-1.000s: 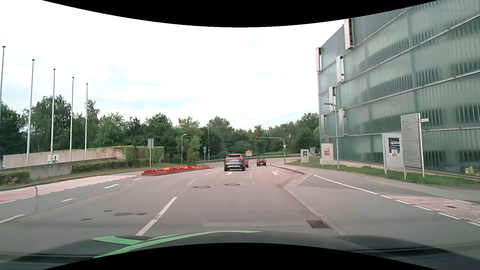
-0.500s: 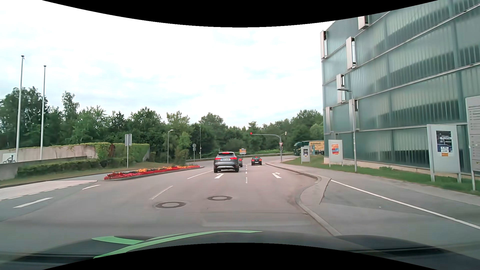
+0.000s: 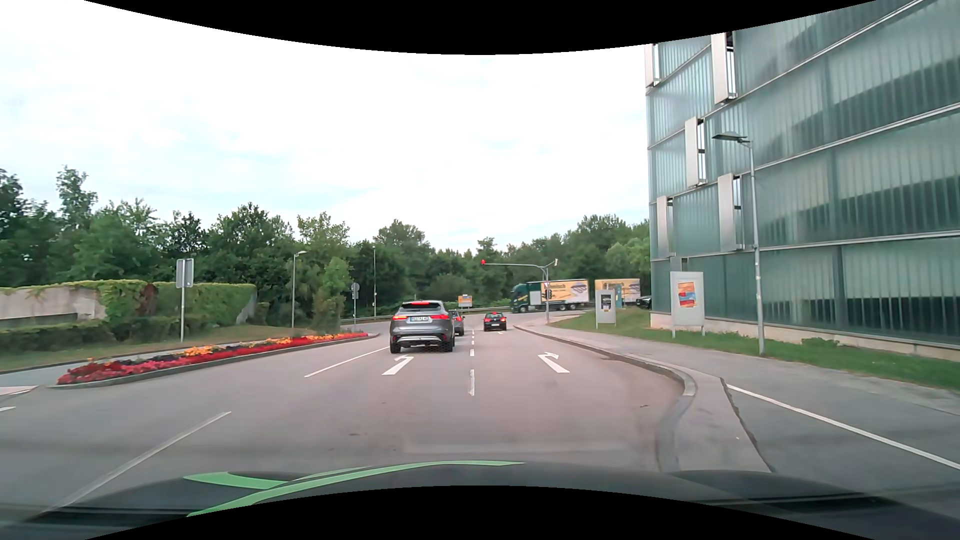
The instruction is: Follow the waypoints while adhering to traffic rules and regulations
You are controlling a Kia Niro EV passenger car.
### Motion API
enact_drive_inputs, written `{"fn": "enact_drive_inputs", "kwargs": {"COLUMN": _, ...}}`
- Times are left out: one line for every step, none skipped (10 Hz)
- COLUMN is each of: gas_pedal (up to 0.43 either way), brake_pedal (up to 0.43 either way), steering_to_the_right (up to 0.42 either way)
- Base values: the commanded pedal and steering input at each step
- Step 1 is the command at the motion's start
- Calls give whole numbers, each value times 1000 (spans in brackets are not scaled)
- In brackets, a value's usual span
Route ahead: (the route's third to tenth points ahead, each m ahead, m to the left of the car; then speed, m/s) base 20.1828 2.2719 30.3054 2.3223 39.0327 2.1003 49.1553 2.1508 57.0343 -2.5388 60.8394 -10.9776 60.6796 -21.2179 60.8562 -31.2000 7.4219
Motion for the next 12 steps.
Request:
{"fn": "enact_drive_inputs", "kwargs": {"gas_pedal": 0, "brake_pedal": 0, "steering_to_the_right": 70}}
{"fn": "enact_drive_inputs", "kwargs": {"gas_pedal": 0, "brake_pedal": 0, "steering_to_the_right": 70}}
{"fn": "enact_drive_inputs", "kwargs": {"gas_pedal": 0, "brake_pedal": 0, "steering_to_the_right": 70}}
{"fn": "enact_drive_inputs", "kwargs": {"gas_pedal": 0, "brake_pedal": 0, "steering_to_the_right": 68}}
{"fn": "enact_drive_inputs", "kwargs": {"gas_pedal": 0, "brake_pedal": 0, "steering_to_the_right": 65}}
{"fn": "enact_drive_inputs", "kwargs": {"gas_pedal": 0, "brake_pedal": 0, "steering_to_the_right": 59}}
{"fn": "enact_drive_inputs", "kwargs": {"gas_pedal": 0, "brake_pedal": 0, "steering_to_the_right": 52}}
{"fn": "enact_drive_inputs", "kwargs": {"gas_pedal": 0, "brake_pedal": 0, "steering_to_the_right": 46}}
{"fn": "enact_drive_inputs", "kwargs": {"gas_pedal": 0, "brake_pedal": 0, "steering_to_the_right": 40}}
{"fn": "enact_drive_inputs", "kwargs": {"gas_pedal": 0, "brake_pedal": 12, "steering_to_the_right": 32}}
{"fn": "enact_drive_inputs", "kwargs": {"gas_pedal": 0, "brake_pedal": 24, "steering_to_the_right": 25}}
{"fn": "enact_drive_inputs", "kwargs": {"gas_pedal": 0, "brake_pedal": 43, "steering_to_the_right": 12}}
